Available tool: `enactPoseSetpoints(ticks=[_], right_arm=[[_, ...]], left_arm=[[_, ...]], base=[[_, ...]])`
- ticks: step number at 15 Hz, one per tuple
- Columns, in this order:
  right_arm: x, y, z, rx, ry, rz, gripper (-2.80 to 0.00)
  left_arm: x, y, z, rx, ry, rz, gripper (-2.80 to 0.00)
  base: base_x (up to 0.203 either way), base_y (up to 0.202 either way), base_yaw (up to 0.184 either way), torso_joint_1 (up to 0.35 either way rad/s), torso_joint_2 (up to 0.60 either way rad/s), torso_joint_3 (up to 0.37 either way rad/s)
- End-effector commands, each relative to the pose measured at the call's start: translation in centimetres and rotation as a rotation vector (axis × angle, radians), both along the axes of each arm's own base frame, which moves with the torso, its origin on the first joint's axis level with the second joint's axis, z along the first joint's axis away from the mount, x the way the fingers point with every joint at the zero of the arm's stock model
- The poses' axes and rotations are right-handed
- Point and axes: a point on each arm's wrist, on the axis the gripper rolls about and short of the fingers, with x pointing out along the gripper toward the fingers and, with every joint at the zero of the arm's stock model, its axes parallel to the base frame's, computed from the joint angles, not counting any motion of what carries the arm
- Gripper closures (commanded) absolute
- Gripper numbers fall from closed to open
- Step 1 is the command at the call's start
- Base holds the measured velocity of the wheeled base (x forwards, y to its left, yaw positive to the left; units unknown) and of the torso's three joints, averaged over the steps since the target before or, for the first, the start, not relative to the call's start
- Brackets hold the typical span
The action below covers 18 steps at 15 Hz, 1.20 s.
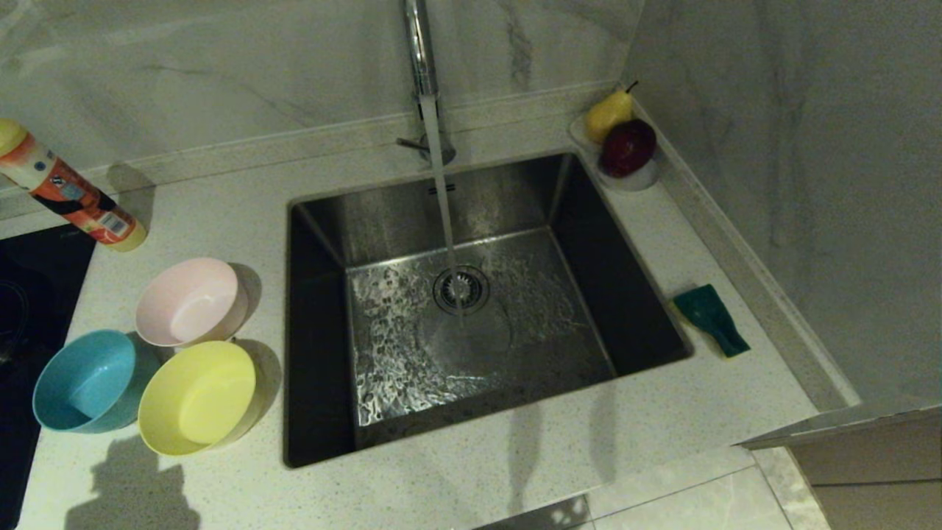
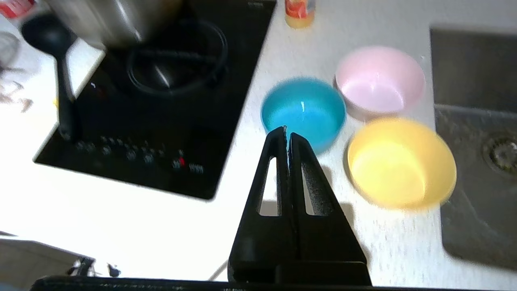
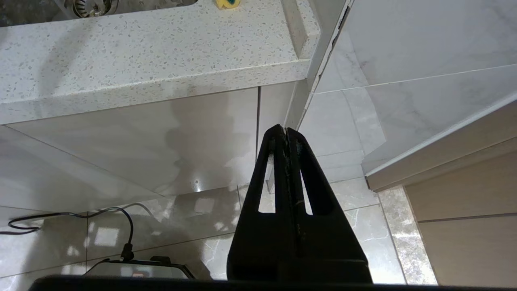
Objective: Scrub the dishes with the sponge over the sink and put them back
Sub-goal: Pick up a bowl and the sponge
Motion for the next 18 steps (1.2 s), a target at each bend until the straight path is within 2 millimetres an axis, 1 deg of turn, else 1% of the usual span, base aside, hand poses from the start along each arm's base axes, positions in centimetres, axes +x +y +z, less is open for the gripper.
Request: enactPoseSetpoints(ticks=[1,2,5,6,7,9,11,14,18], right_arm=[[0.0,0.0,0.0,-0.001,0.001,0.001,0.0],[0.0,0.0,0.0,-0.001,0.001,0.001,0.0],[0.0,0.0,0.0,-0.001,0.001,0.001,0.0],[0.0,0.0,0.0,-0.001,0.001,0.001,0.0],[0.0,0.0,0.0,-0.001,0.001,0.001,0.0],[0.0,0.0,0.0,0.001,0.001,0.001,0.0],[0.0,0.0,0.0,-0.001,0.001,0.001,0.0],[0.0,0.0,0.0,-0.001,0.0,0.001,0.0],[0.0,0.0,0.0,-0.001,0.001,0.001,0.0]], left_arm=[[-1.3,-0.1,-3.4,0.026,-0.043,-0.058,0.0],[-0.8,-0.2,-5.1,0.056,0.001,-0.096,0.0],[0.4,-0.3,-7.9,0.068,0.075,-0.145,0.0],[0.7,-0.5,-8.4,0.069,0.078,-0.212,0.0],[0.9,-0.6,-8.7,0.063,0.073,-0.274,0.0],[0.9,-0.7,-8.9,0.038,0.076,-0.327,0.0],[0.9,-0.9,-9.6,0.033,0.144,-0.423,0.0],[0.9,-0.9,-9.7,0.082,0.167,-0.426,0.0],[0.9,-0.9,-9.7,0.08,0.163,-0.43,0.0]], base=[[0.0,0.0,0.0,0.0,0.0,0.0],[0.0,0.0,0.0,0.0,0.0,0.0],[0.0,0.0,0.0,0.0,0.0,0.0],[0.0,0.0,0.0,0.0,0.0,0.0],[0.0,0.0,0.0,0.0,0.0,0.0],[0.0,0.0,0.0,0.0,0.0,0.0],[0.0,0.0,0.0,0.0,0.0,0.0],[0.0,0.0,0.0,0.0,0.0,0.0],[0.0,0.0,0.0,0.0,0.0,0.0]])
